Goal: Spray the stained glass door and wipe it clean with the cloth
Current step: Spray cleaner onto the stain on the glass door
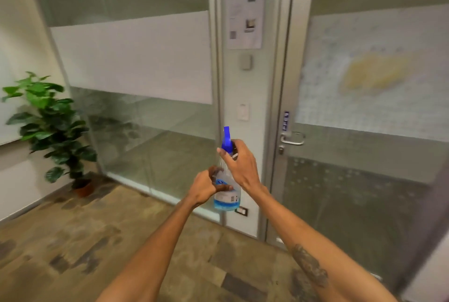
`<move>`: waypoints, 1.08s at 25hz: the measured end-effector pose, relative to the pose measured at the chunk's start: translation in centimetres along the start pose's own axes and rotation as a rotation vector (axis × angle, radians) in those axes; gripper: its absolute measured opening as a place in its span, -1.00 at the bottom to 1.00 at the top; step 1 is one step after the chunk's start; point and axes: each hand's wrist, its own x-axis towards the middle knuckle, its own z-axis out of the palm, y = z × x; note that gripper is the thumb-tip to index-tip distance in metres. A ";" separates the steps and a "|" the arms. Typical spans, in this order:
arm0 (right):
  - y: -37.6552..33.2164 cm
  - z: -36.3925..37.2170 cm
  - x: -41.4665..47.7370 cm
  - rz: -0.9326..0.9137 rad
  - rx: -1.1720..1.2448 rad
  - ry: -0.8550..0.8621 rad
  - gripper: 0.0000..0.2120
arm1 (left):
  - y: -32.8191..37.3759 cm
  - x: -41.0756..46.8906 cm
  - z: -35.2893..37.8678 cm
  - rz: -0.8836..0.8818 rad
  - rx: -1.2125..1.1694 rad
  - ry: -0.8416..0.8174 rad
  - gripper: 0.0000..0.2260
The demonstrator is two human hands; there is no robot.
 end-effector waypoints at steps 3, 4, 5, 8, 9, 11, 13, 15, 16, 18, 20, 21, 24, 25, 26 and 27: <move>3.6 -5.3 2.7 0.080 -0.026 0.144 -0.63 | 3.6 5.0 4.6 0.106 0.014 -0.062 -0.50; 4.7 -6.9 3.7 0.104 -0.024 0.190 -0.58 | 4.8 6.6 6.2 0.139 0.016 -0.082 -0.51; 5.8 -8.5 4.6 0.121 -0.023 0.216 -0.51 | 6.0 8.3 7.6 0.170 0.017 -0.105 -0.51; 8.8 -13.4 8.0 0.145 -0.020 0.232 -0.31 | 9.5 13.9 11.9 0.247 0.005 -0.183 -0.52; 9.7 -14.9 9.3 0.147 -0.027 0.234 -0.30 | 10.7 15.9 13.1 0.265 -0.007 -0.204 -0.52; 11.4 -17.9 11.9 0.154 -0.055 0.248 -0.35 | 13.2 19.7 15.3 0.313 -0.009 -0.247 -0.48; 13.1 -20.5 14.4 0.169 -0.079 0.291 -0.56 | 15.6 23.1 17.4 0.394 0.018 -0.290 -0.41; 14.5 -22.8 16.5 0.189 -0.087 0.356 -0.67 | 17.5 26.0 19.5 0.456 0.020 -0.320 -0.37; 15.3 -23.9 17.4 0.203 -0.088 0.388 -0.65 | 18.5 27.3 20.6 0.479 0.016 -0.332 -0.37; 16.7 -26.1 18.9 0.236 -0.079 0.449 -0.64 | 20.4 29.3 22.9 0.536 0.013 -0.364 -0.42; 18.0 -28.3 20.2 0.252 -0.029 0.509 -0.69 | 22.2 31.2 25.2 0.593 0.015 -0.390 -0.47; 18.6 -29.4 20.9 0.257 -0.002 0.540 -0.72 | 23.3 32.1 26.3 0.617 0.012 -0.397 -0.49; 20.8 -32.8 23.1 0.265 0.045 0.614 -0.75 | 26.1 34.6 30.0 0.670 -0.004 -0.413 -0.58; 21.5 -33.9 23.8 0.262 0.057 0.620 -0.74 | 27.0 35.5 31.1 0.683 -0.005 -0.410 -0.59; 22.2 -35.2 24.7 0.258 0.070 0.616 -0.73 | 28.0 36.4 32.2 0.695 -0.001 -0.399 -0.59; 22.9 -36.4 25.5 0.263 0.083 0.608 -0.71 | 29.0 37.2 33.1 0.707 0.009 -0.381 -0.58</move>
